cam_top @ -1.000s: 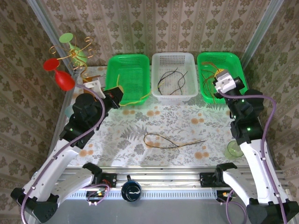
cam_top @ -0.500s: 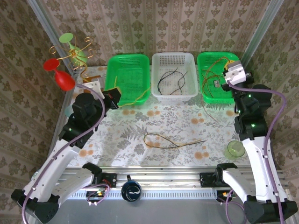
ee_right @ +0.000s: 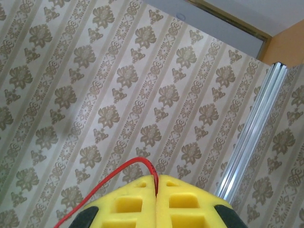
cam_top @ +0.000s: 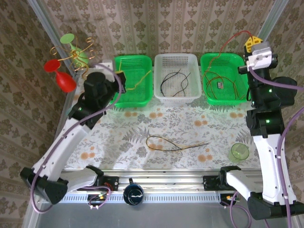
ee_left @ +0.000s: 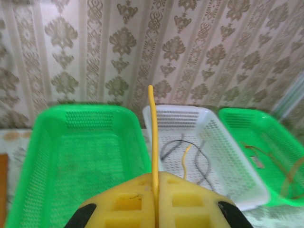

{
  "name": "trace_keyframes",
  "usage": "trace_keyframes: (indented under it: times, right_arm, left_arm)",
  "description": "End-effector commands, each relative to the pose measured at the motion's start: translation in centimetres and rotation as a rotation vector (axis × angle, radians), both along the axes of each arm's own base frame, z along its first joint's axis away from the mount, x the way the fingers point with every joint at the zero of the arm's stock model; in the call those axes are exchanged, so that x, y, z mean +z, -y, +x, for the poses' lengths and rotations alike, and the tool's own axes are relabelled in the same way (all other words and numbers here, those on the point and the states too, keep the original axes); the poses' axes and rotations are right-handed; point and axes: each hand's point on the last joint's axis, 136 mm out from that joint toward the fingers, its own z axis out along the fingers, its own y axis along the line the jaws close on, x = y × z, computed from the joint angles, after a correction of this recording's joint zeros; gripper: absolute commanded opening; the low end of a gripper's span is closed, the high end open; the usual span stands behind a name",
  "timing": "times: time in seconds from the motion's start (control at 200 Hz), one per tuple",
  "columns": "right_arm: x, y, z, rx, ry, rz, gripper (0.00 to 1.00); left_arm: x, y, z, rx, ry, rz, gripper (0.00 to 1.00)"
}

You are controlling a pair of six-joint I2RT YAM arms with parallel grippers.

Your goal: Untangle the cables

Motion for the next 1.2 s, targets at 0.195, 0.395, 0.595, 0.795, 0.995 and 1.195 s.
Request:
trace_keyframes:
  times: [0.195,0.395,0.595,0.795,0.995,1.195]
  right_arm:
    - [3.5,1.6,2.0,-0.102,0.051,0.005,0.0]
    - [5.6,1.4,3.8,-0.096,0.069,-0.003,0.0]
    - [6.1,1.2,4.8,-0.077,0.054,0.0,0.0]
    - [6.0,1.5,5.0,-0.099,0.041,-0.007,0.0]
    - [5.9,1.6,5.2,-0.101,0.029,-0.014,0.0]
    - [5.8,1.5,5.4,-0.091,0.023,-0.011,0.0]
  left_arm:
    - [-4.0,-1.0,8.3,0.156,-0.05,0.688,0.0]
    - [-8.7,0.8,12.6,0.14,-0.101,0.884,0.0]
    - [-11.3,1.2,17.1,0.195,-0.029,1.097,0.0]
    - [-12.1,1.6,20.9,0.219,0.073,1.201,0.0]
    - [-14.6,1.6,23.2,0.15,0.083,1.246,0.0]
    - [-19.3,1.7,23.6,0.063,0.035,1.262,0.05]
